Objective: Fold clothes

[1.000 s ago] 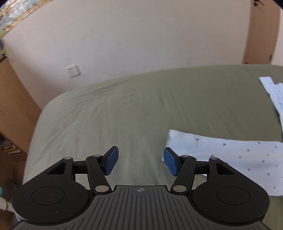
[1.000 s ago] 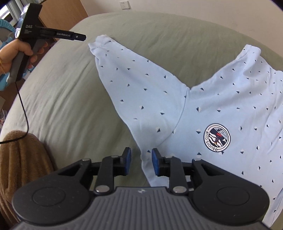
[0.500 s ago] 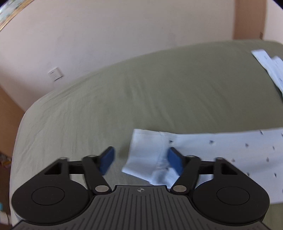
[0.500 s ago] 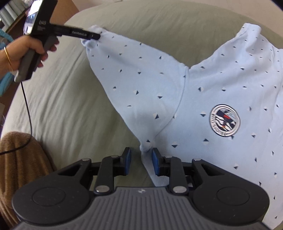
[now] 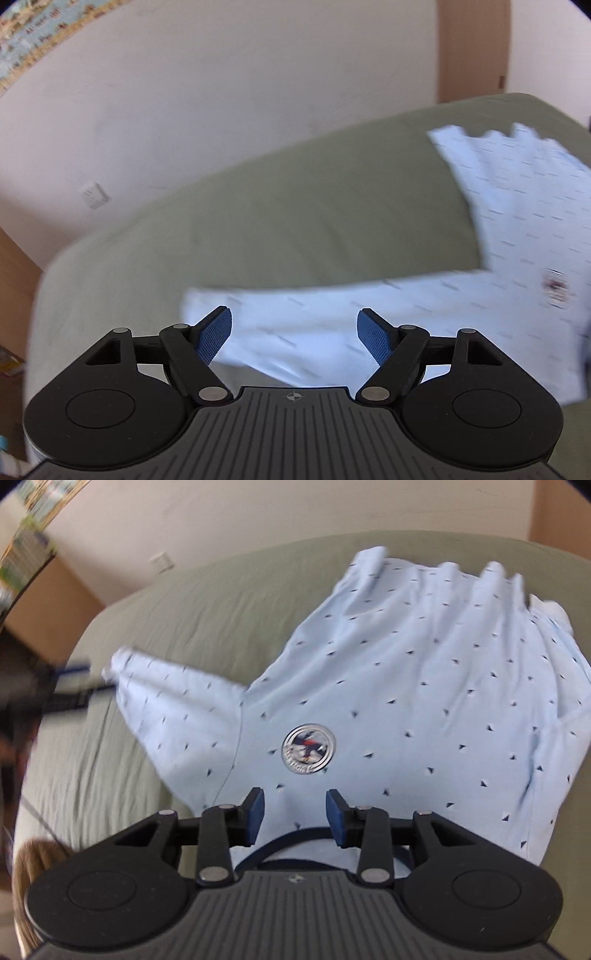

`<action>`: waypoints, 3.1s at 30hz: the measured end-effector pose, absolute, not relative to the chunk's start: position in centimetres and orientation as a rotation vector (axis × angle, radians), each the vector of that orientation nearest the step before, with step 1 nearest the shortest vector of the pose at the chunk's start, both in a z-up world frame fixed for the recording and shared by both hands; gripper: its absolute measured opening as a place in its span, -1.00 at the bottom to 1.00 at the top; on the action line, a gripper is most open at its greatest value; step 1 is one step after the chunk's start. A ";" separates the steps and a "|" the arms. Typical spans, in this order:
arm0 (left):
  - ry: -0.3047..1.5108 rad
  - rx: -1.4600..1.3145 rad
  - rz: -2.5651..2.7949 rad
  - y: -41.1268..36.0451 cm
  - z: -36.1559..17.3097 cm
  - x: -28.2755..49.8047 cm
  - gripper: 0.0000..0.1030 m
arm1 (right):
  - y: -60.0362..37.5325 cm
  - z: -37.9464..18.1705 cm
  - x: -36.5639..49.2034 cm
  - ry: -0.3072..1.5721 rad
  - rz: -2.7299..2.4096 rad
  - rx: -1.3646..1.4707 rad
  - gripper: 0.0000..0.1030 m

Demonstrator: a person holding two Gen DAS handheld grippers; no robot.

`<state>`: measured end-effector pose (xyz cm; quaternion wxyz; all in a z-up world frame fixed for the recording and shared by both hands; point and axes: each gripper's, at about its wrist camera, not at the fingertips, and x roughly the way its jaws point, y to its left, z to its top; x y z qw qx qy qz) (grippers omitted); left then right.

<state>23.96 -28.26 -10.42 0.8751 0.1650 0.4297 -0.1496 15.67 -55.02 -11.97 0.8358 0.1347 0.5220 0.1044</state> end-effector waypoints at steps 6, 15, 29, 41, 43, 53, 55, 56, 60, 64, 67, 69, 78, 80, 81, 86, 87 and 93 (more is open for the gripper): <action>0.908 0.389 -0.383 -31.5 -12.8 19.2 0.46 | -54.5 -11.2 15.7 1.069 0.243 0.313 -0.23; 0.935 0.550 -0.439 -36.1 -16.4 17.8 0.06 | -59.3 -10.8 12.6 1.062 0.135 0.329 -0.23; 0.938 0.503 -0.538 -38.1 -13.5 16.4 -0.07 | -68.2 -11.9 9.5 1.035 -0.024 0.428 -0.23; 1.003 0.527 -0.527 -40.3 -16.4 16.7 -0.06 | -72.8 -12.4 8.7 1.015 -0.104 0.446 -0.23; 1.012 0.519 -0.526 -40.2 -16.5 16.7 -0.06 | -74.0 -12.7 8.8 1.007 -0.125 0.467 -0.22; 0.941 0.419 -0.587 -44.8 -11.7 19.0 0.09 | -80.6 -14.0 12.6 0.930 -0.216 0.619 -0.22; 0.935 0.408 -0.615 -46.6 -11.5 19.5 0.09 | -81.8 -14.3 14.2 0.915 -0.227 0.640 -0.22; 0.933 0.406 -0.626 -47.4 -11.4 19.7 0.09 | -82.3 -14.5 15.1 0.908 -0.231 0.654 -0.22; 0.931 0.405 -0.679 -51.1 -11.6 20.3 0.09 | -84.0 -16.0 18.8 0.898 -0.246 0.693 -0.18; 0.940 0.389 -0.712 -53.1 -12.1 20.7 0.09 | -85.0 -17.7 21.4 0.901 -0.249 0.748 -0.08; 0.946 0.381 -0.723 -54.1 -12.5 21.1 0.09 | -85.2 -19.0 22.8 0.918 -0.227 0.791 -0.08; 0.944 0.374 -0.726 -54.7 -12.6 21.4 0.09 | -85.1 -19.3 23.2 0.918 -0.214 0.784 -0.10; 0.941 0.399 -0.739 -56.3 -12.4 21.6 0.09 | -84.4 -18.8 23.4 0.963 -0.220 0.717 -0.73; 0.937 0.400 -0.743 -56.6 -12.1 21.6 0.09 | -83.9 -18.2 23.1 0.963 -0.243 0.665 -0.76; 0.933 0.399 -0.746 -56.8 -11.9 21.5 0.09 | -83.6 -17.8 23.3 0.962 -0.252 0.633 -0.80; 0.915 0.403 -0.752 -57.1 -11.1 21.1 0.09 | -82.3 -15.6 22.7 0.956 -0.280 0.511 -0.86; 0.913 0.405 -0.753 -57.2 -11.0 20.9 0.09 | -82.2 -15.0 22.4 0.959 -0.289 0.492 -0.87; 0.902 0.413 -0.763 -57.4 -10.2 20.1 0.09 | -82.4 -11.5 21.2 1.018 -0.340 0.306 -0.88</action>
